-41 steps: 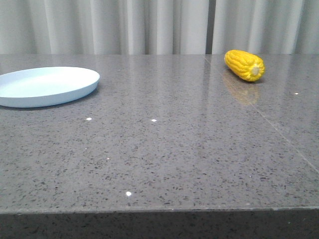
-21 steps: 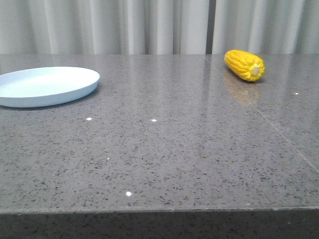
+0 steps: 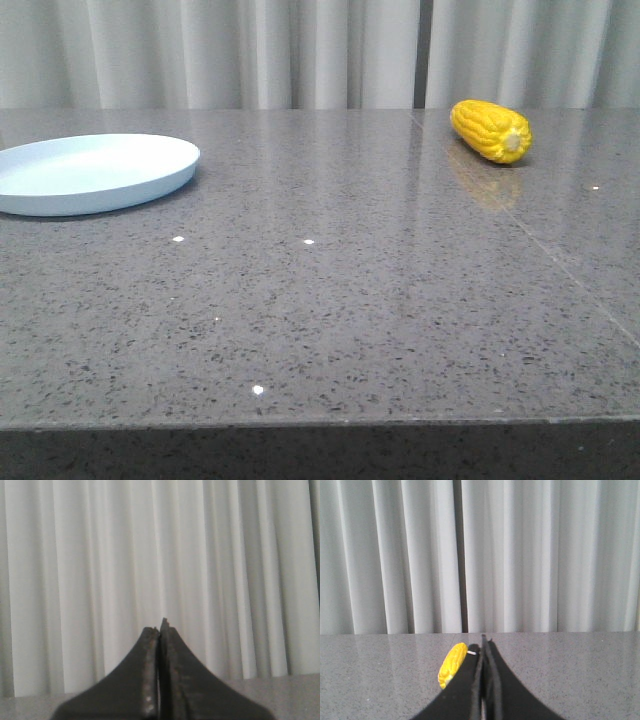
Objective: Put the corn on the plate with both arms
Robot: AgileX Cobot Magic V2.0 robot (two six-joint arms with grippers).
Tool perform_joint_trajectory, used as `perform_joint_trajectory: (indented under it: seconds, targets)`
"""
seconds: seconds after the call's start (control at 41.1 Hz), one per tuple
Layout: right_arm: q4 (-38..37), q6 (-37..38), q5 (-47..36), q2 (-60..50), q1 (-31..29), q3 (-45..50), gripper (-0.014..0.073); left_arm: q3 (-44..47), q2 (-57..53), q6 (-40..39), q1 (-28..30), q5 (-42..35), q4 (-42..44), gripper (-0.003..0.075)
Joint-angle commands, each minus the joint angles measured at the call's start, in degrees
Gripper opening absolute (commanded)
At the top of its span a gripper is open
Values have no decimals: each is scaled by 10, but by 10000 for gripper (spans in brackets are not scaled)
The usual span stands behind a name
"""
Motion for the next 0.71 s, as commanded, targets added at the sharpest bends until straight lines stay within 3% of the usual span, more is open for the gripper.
perform_joint_trajectory:
  seconds: [0.0,0.244,0.438,0.682]
  targets:
    - [-2,-7,21,42,-3,-75,-68,-82,45,-3,-3,31,-5,-20]
    - [-9,-7,186,187,-3,-212,-68,-215,177,-3,-3,220,-5,-20]
    - [-9,-7,245,276,-3,-224,-68,-217,243,-3,-3,290,-17,-20]
    - [-9,-7,259,338,-3,-219,-66,-216,287,-3,-3,293,-17,-20]
